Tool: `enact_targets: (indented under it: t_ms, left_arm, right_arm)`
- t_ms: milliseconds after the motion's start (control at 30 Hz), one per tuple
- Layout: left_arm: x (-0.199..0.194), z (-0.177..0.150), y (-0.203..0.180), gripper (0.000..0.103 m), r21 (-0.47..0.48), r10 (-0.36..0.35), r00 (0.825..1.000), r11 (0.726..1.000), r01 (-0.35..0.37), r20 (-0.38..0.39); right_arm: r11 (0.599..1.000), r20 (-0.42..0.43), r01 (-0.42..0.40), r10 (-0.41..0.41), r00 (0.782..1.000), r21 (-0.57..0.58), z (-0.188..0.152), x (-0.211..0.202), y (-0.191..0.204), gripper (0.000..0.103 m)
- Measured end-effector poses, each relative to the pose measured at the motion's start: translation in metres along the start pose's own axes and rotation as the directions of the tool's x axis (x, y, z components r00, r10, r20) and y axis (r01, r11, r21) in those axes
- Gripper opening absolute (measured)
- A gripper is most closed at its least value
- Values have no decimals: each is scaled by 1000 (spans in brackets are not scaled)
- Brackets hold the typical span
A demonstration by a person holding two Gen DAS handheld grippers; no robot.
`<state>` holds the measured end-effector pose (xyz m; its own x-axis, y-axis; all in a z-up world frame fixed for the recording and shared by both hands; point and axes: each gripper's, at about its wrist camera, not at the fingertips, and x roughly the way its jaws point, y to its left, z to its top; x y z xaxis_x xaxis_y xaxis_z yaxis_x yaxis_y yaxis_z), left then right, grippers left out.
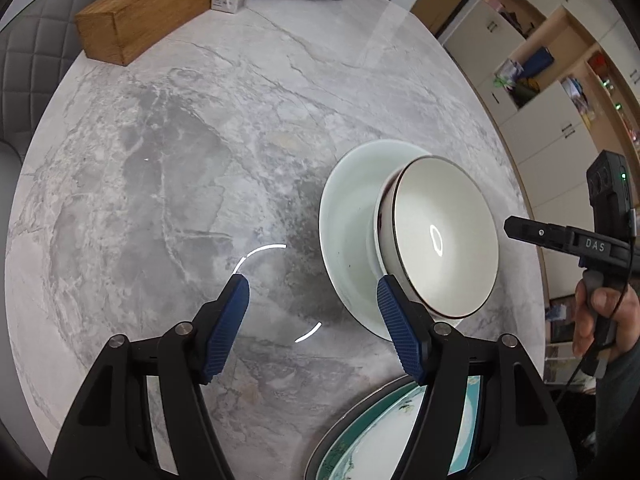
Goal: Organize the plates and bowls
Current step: 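Grip the rim of the nested bowl stack with both grippers and lift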
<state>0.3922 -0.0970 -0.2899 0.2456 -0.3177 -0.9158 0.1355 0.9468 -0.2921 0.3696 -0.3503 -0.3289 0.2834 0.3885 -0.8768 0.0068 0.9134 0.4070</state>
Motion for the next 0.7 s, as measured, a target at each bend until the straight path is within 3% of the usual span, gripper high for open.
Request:
enact_targets:
  t_ms: [233,700]
  left_arm:
    - [16,0,8,65,-19,-2,1000,1000,1,-12]
    - [34,7,15,65,-26,20,999,999,-21,-33]
  right_arm:
    - [997,-27,-81,81,996,-17,-1,14,2,50]
    - [994,-92,-85,79,993,-66,12,36,11,49]
